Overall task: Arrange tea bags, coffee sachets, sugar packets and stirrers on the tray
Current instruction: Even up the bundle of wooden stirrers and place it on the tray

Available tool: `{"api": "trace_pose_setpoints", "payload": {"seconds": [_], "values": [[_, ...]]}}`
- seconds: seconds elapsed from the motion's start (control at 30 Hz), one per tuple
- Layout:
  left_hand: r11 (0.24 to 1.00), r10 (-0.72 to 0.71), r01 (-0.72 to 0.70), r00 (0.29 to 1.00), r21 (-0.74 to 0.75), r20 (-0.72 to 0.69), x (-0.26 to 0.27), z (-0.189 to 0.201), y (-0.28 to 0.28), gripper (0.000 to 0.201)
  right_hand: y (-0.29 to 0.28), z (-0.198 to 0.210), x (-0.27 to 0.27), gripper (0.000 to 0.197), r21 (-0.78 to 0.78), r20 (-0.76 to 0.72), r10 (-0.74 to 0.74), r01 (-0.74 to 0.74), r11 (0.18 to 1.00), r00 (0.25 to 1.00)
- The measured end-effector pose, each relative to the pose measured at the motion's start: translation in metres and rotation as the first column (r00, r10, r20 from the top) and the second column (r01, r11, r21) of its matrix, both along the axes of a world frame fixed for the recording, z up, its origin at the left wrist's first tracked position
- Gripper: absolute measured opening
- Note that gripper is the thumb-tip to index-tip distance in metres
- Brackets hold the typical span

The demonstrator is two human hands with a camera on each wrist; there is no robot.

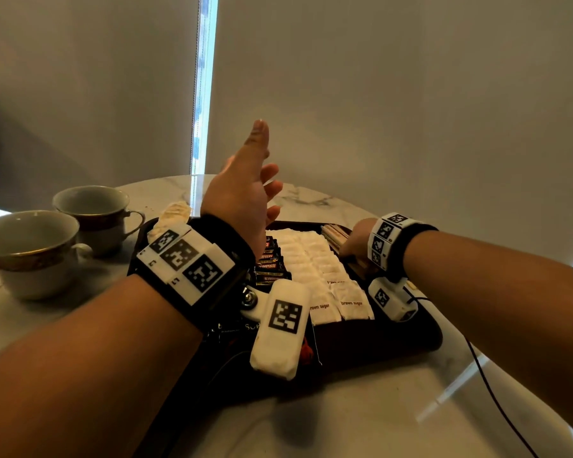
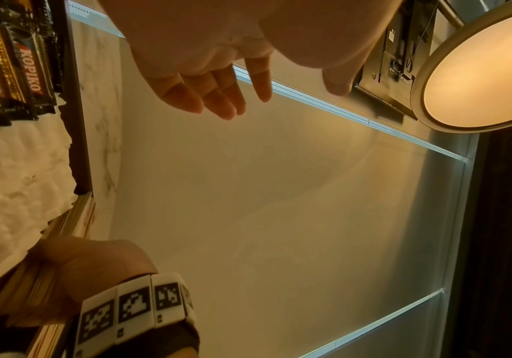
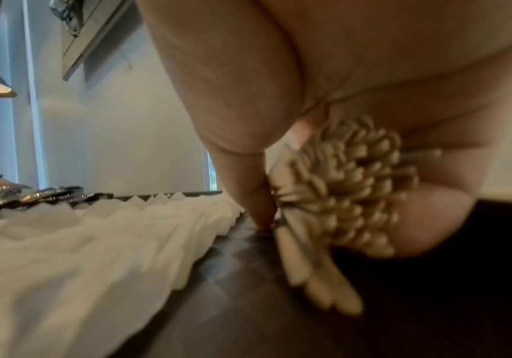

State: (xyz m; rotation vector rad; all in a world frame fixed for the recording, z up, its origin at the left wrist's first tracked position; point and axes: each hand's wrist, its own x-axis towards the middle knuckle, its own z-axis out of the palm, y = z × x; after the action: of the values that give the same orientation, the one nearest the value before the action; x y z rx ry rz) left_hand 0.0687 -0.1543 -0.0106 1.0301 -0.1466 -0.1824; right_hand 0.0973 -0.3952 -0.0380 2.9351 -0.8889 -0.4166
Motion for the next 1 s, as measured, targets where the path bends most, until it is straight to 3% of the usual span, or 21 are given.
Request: {"api": "trace_pose_setpoints", "payload": {"seconds": [0.33,0.53,0.73,0.87,1.0], "values": [[0.999,-0.021,0.021,1.0,0.037,-0.005,-0.006,0.0,-0.002,0.052,-0.009,-0.005,0.001,0.05,-0.079,0.048,0.022,-0.019,0.997,0.999],[0.998,-0.044,0.044,0.999,0.041,-0.002,-0.009,-0.001,-0.003,0.054,-0.027,-0.008,-0.005,0.05,0.028,0.105,0.045,-0.048,0.998,0.993],[0.997,-0.061,0.061,0.998,0.048,-0.004,-0.009,-0.002,-0.004,0.053,-0.045,-0.01,-0.01,0.049,0.2,0.255,-0.042,-0.01,0.98,0.966],[0.998,-0.05,0.051,0.999,0.033,-0.005,-0.009,-0.003,-0.004,0.052,-0.069,0.005,-0.02,0.039,0.246,0.341,-0.12,0.035,0.969,0.933],[0.998,-0.052,0.053,0.999,0.025,-0.013,-0.007,-0.004,-0.005,0.053,-0.1,0.011,-0.035,0.047,0.198,0.324,-0.174,0.113,0.974,0.93]]}}
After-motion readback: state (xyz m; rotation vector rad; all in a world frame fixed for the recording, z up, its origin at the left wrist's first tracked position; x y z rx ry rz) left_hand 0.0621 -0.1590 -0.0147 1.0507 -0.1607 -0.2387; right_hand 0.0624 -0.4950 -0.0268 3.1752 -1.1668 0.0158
